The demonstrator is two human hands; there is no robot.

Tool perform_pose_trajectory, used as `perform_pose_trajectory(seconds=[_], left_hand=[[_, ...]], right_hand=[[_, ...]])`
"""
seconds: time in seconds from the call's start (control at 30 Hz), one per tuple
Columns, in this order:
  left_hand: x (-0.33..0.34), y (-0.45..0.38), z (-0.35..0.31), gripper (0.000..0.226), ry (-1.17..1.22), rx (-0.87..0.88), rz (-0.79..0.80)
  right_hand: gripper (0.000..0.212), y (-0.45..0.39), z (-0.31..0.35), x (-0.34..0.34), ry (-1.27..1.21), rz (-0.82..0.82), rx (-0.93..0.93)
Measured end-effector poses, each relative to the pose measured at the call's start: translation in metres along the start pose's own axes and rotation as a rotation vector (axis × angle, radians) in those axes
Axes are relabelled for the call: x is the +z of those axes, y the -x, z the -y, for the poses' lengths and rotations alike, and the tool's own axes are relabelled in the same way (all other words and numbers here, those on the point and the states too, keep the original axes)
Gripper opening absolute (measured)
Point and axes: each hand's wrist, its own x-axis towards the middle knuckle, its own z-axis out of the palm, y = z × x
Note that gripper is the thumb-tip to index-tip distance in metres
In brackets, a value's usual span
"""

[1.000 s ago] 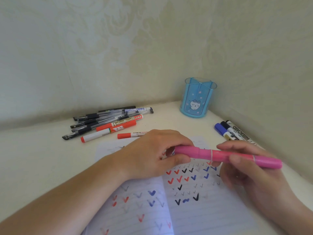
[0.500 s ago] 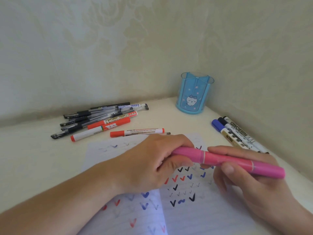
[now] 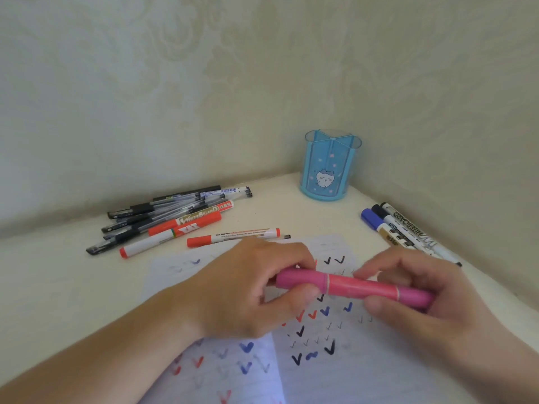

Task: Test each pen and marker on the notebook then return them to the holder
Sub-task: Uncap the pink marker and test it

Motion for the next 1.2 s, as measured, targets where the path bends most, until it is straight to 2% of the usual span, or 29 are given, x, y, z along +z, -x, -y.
perform_pose_trajectory(seconds=[0.07, 0.13, 0.17, 0.23, 0.37, 0.47, 0.6, 0.67, 0.73, 0.9, 1.03, 1.07, 1.2], left_hand=[[-0.001, -0.003, 0.001, 0.043, 0.165, -0.057, -0.123], [-0.002, -0.008, 0.001, 0.07, 0.49, -0.153, -0.282], [-0.003, -0.01, -0.001, 0.072, 0.698, -0.219, -0.325], [-0.002, -0.014, -0.009, 0.068, 0.997, -0.3, -0.304], [0.002, -0.012, -0.018, 0.064, 1.166, -0.375, -0.196], [0.001, -0.01, -0.02, 0.065, 1.117, -0.395, -0.193], [0.008, -0.009, -0.017, 0.077, 0.814, -0.326, -0.368], [0.007, -0.009, -0.017, 0.083, 0.737, -0.34, -0.415], [0.007, -0.009, -0.017, 0.096, 0.74, -0.36, -0.4], [0.013, -0.008, -0.02, 0.083, 0.783, -0.352, -0.403], [0.01, -0.015, -0.016, 0.118, 0.796, -0.347, -0.393], [0.01, -0.016, -0.014, 0.12, 0.8, -0.334, -0.396], [0.014, -0.011, -0.019, 0.099, 0.809, -0.276, -0.401]], right_hand=[[0.033, 0.0, -0.003, 0.004, 0.111, 0.009, -0.078], [0.032, -0.002, -0.002, 0.009, 0.179, 0.023, -0.126], [0.032, -0.002, -0.001, 0.012, 0.206, 0.052, -0.16], [0.033, -0.003, 0.002, 0.019, 0.236, 0.114, -0.22], [0.031, -0.006, 0.005, 0.027, 0.244, 0.181, -0.262], [0.028, -0.008, 0.005, 0.028, 0.277, 0.199, -0.286], [0.029, -0.009, 0.004, 0.026, 0.309, 0.206, -0.325], [0.029, -0.008, 0.004, 0.027, 0.33, 0.216, -0.335], [0.029, -0.007, 0.003, 0.026, 0.338, 0.228, -0.338], [0.029, -0.005, -0.001, 0.023, 0.318, 0.2, -0.329], [0.028, -0.003, -0.003, 0.021, 0.281, 0.219, -0.293], [0.028, -0.003, -0.003, 0.02, 0.267, 0.227, -0.281], [0.026, -0.003, 0.0, 0.021, 0.24, 0.219, -0.269]])
